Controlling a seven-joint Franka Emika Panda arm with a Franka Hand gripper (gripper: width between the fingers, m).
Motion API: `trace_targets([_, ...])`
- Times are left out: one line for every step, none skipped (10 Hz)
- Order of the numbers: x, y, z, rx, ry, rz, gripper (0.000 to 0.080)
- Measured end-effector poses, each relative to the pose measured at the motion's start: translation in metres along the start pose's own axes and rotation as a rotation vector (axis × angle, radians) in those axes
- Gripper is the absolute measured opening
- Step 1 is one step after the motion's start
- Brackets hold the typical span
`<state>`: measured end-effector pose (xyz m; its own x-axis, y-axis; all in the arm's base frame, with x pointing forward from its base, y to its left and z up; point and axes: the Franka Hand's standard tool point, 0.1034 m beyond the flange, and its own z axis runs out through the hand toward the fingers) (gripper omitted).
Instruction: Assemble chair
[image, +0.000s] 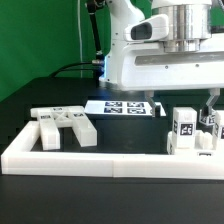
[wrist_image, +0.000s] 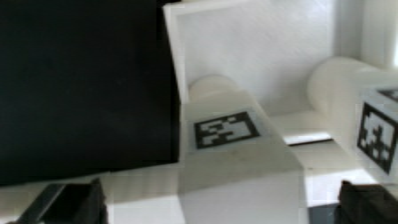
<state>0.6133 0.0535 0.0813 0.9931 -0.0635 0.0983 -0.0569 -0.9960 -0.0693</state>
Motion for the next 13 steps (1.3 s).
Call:
trace_targets([0.0001,0.0005,0.0000,0.000,0.000,0.001,0.0622])
trace_targets([0.0001,0.0005,-0.0001,0.000,0.000,0.003,0.0436])
trace_targets([0.0001,0.0004,0.0000,0.000,0.000,0.018,0.0289])
trace_targets([0.0001,0.0005,0.0000,0.000,0.000,0.037,0.0289])
trace_targets([0.0001,0.0005,0.0000,0.000,0.000,0.036,0.0290])
trace_targets([0.0000,0.0002,0.0000,0.001,0.000,0.081,0.0290])
trace_targets([-0.0001,-0.0001,0.0001,0.002,0.000,0.179,0.0291])
trace_targets([-0.0001,-0.0002,0.0001,0.002,0.000,0.244,0.0291])
trace_targets([-0.0001,-0.0002,0.0001,0.002,0.000,0.311,0.0290])
trace_targets([-0.0004,-0.0012,0.0002,0.003,-0.001,0.392,0.0290])
trace_targets([-0.0010,-0.0033,0.0005,0.003,-0.002,0.526,0.0291])
trace_targets([-0.0015,-0.0050,0.0007,0.002,-0.003,0.624,0.0291])
trace_targets([-0.0016,-0.0055,0.0012,0.004,-0.003,0.719,0.0291])
